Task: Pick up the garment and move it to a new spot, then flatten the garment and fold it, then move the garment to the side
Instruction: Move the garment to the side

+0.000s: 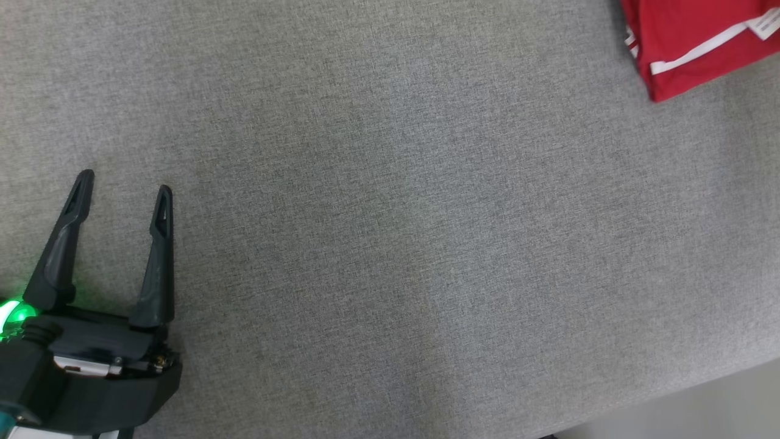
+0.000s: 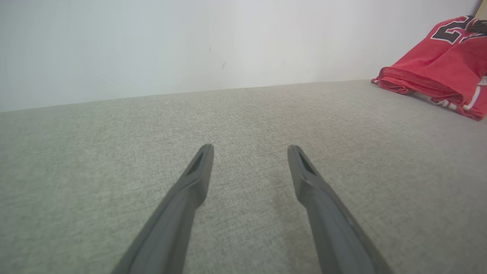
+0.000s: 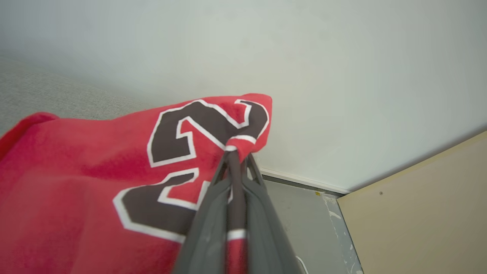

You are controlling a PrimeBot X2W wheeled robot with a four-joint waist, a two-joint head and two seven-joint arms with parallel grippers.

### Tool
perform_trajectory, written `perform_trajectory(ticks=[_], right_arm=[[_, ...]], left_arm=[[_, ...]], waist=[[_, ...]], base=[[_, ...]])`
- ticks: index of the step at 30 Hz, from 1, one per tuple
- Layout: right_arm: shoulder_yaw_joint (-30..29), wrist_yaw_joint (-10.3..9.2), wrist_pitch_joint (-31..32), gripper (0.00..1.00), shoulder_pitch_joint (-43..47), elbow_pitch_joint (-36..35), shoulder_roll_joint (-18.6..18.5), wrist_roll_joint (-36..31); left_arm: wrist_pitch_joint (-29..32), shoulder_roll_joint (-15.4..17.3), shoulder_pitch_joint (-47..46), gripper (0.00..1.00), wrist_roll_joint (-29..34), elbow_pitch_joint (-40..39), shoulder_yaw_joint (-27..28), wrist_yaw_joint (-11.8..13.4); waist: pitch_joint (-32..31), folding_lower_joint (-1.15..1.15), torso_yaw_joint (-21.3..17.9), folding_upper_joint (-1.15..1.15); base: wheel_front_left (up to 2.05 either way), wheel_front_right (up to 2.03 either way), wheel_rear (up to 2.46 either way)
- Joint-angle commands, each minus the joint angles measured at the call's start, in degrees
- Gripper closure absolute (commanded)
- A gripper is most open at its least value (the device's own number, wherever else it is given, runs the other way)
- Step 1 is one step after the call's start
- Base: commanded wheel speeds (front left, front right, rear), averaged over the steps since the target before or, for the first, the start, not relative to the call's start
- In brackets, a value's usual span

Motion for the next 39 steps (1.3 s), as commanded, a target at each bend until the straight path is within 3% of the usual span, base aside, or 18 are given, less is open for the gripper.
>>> perform_trajectory(ticks=[1, 9, 10, 12, 15, 16, 17, 28, 35, 39], right_arm=[[-0.2, -0.01, 0.4, 1.00, -0.9, 0.4, -0.7, -0.6], [-1.1, -0.01, 0.3, 1.00, -2.5, 2.6, -1.2, -2.0], [-1.0, -0.01, 0.0, 0.91, -2.7, 2.6, -1.2, -2.3], [-0.8, -0.01, -0.3, 0.94, -3.1, 3.2, -1.0, -2.6], [-0.6, -0.01, -0.9, 0.80, -4.0, 4.1, -0.7, -3.4], [-0.5, -0.01, -1.5, 0.51, -4.3, 4.4, -0.8, -3.8], [-0.5, -0.01, -1.7, 0.00, -4.6, 4.8, -0.8, -4.1], [1.2, -0.01, -7.9, 0.00, -1.8, 7.4, 0.9, -6.4], [2.4, -0.01, -15.0, 0.00, 5.8, 4.5, 5.8, -5.3], [0.5, -0.01, -17.3, 0.00, 14.6, 0.4, 10.2, -4.3]], left_arm=[[0.6, -0.4, 0.4, 0.00, -0.3, 1.8, -0.8, 0.2], [0.6, -0.6, 0.1, 0.00, -1.1, 2.4, -1.1, 0.4], [0.6, -0.6, 0.1, 0.00, -1.1, 2.6, -1.1, 0.4], [0.5, -0.6, -0.1, 0.00, -1.2, 3.1, -1.1, 0.4], [0.5, -0.6, -0.5, 0.00, -1.4, 3.7, -1.4, 0.4], [0.4, -0.6, -0.6, 0.00, -1.5, 3.8, -1.5, 0.4], [0.4, -0.8, -0.7, 0.00, -1.5, 4.0, -1.7, 0.5], [0.1, -2.7, 1.1, 0.00, -2.5, 6.7, -1.1, 1.4], [0.0, -4.7, 3.9, 0.00, -3.7, 9.0, 1.9, 2.1], [0.0, -6.0, 7.3, 0.00, -4.2, 10.7, 4.2, 2.3]], waist=[[0.2, 0.01, 0.0, 0.00], [0.4, 0.01, 0.5, 0.00], [0.4, 0.01, 0.5, 0.00], [0.5, 0.01, 0.6, 0.00], [0.4, 0.01, 1.0, 0.00], [0.3, 0.01, 1.1, 0.00], [0.2, 0.01, 1.3, 0.00], [-6.9, 0.01, 2.6, 0.00], [-15.6, 0.01, 3.3, 0.00], [-21.7, 0.01, 4.5, 0.00]], base=[[0.00, 0.00, 0.00], [0.00, 0.00, 0.00], [0.00, 0.00, 0.00], [0.00, 0.00, 0.00], [0.00, 0.00, 0.00], [0.00, 0.00, 0.00], [0.00, 0.00, 0.00], [0.00, 0.00, 0.00], [0.00, 0.00, 0.00], [0.00, 0.00, 0.00]])
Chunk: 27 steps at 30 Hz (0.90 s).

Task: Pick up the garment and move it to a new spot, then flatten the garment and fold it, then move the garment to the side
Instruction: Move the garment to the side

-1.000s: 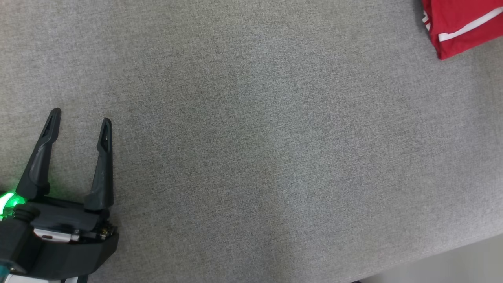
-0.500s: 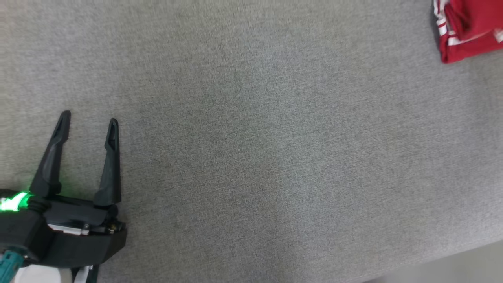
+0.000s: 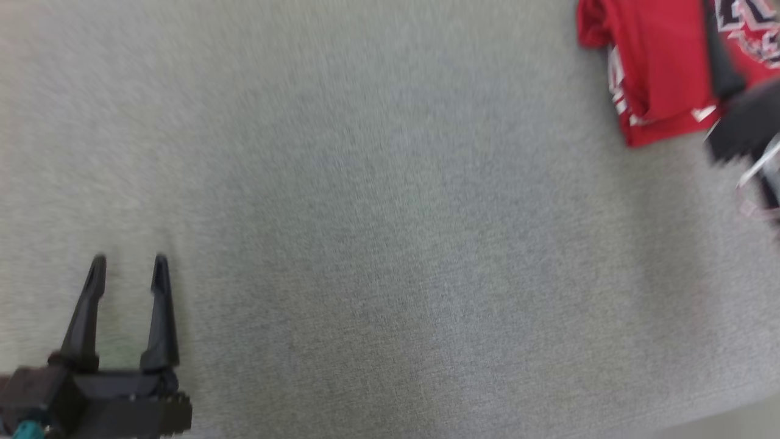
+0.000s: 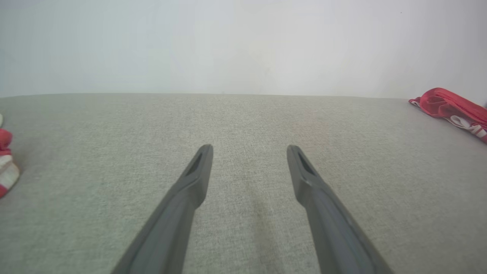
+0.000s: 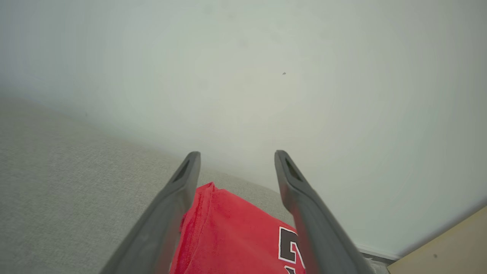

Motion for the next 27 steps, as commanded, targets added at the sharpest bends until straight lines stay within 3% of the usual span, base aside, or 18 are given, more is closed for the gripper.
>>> perform_trajectory(ticks=[1, 16, 27], right_arm=[[-1.5, -0.01, -0.7, 0.00, 4.6, -1.7, 1.6, 0.4], [-11.7, -0.01, -1.2, 0.00, 33.4, -15.1, 12.5, -0.3], [-17.0, -0.01, 0.7, 0.00, 48.7, -24.2, 20.7, -1.3]], left_arm=[[0.0, -0.6, 2.1, 0.00, -0.3, 0.7, 1.0, 0.3], [0.0, -2.8, 7.2, 0.00, 0.4, 6.1, 2.9, -0.4], [0.0, -3.3, 8.3, 0.00, 1.3, 9.5, 3.2, -0.9]], waist=[[-8.1, 0.00, 1.9, 0.00], [-17.9, 0.00, 7.8, 0.00], [-22.3, 0.00, 10.9, 0.00]], base=[[0.00, 0.00, 0.00], [0.00, 0.00, 0.00], [0.00, 0.00, 0.00]])
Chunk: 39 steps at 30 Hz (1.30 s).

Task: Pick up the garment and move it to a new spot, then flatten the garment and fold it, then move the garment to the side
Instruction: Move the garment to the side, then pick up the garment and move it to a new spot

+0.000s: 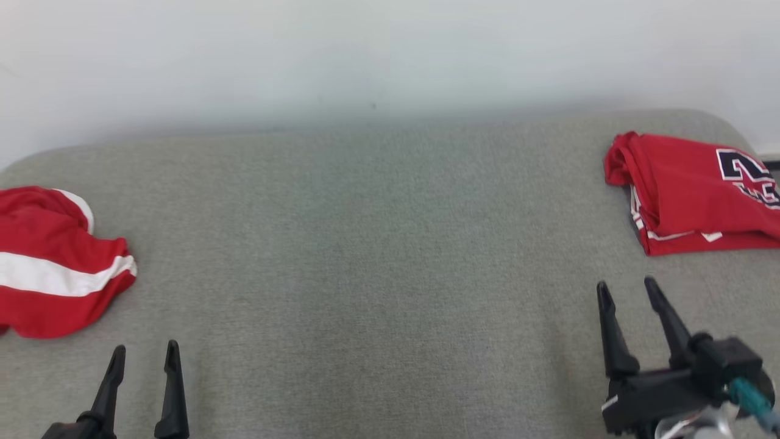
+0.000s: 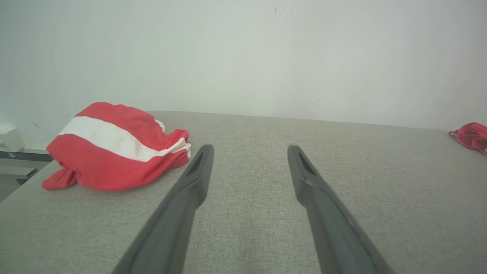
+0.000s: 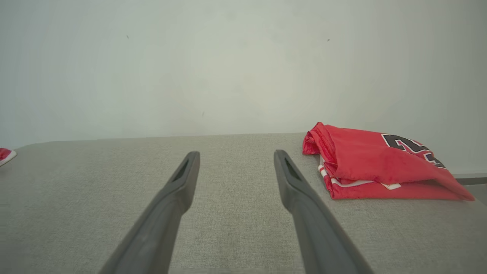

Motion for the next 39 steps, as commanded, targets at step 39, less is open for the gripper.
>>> perform_trajectory(ticks=[39], right_arm=[[-1.0, -0.01, -0.6, 0.00, 10.6, -1.6, 6.4, -1.0]], left_arm=[[0.0, 0.3, 2.5, 0.00, 2.5, 3.4, 1.4, 0.0]], waist=[[-5.4, 0.01, 4.9, 0.00]], base=[[0.00, 0.00, 0.00]])
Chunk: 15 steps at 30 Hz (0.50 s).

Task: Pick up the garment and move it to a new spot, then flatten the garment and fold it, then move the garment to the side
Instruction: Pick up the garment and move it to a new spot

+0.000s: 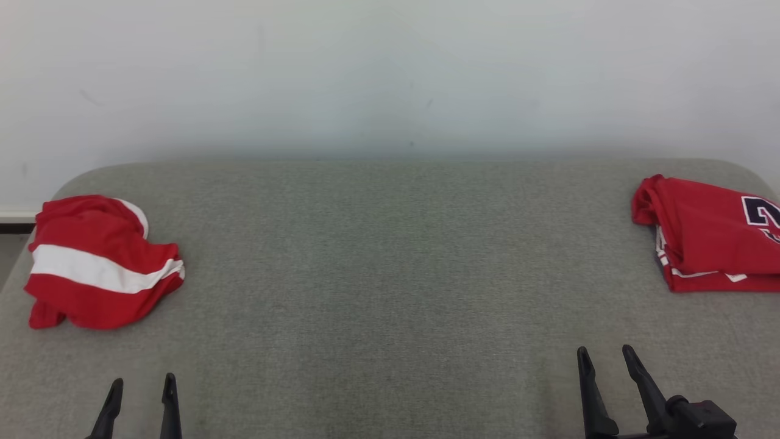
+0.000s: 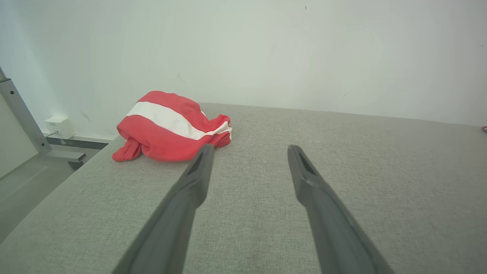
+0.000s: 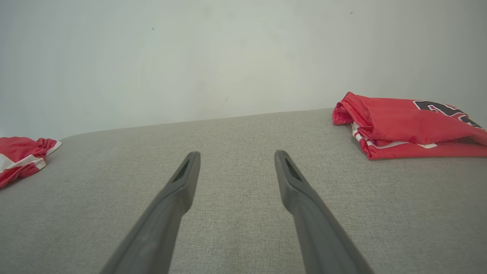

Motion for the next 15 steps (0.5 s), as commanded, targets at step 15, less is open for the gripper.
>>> perform_trajectory(ticks=[15], right_arm=[[1.6, -0.01, -1.2, 0.00, -1.4, 2.4, 0.8, 1.1]], left_arm=[[0.0, 2.5, -2.0, 0.00, -0.6, 0.5, 1.3, 0.7]], waist=[[1.6, -0.01, 15.6, 0.00]], base=[[0.00, 0.00, 0.00]])
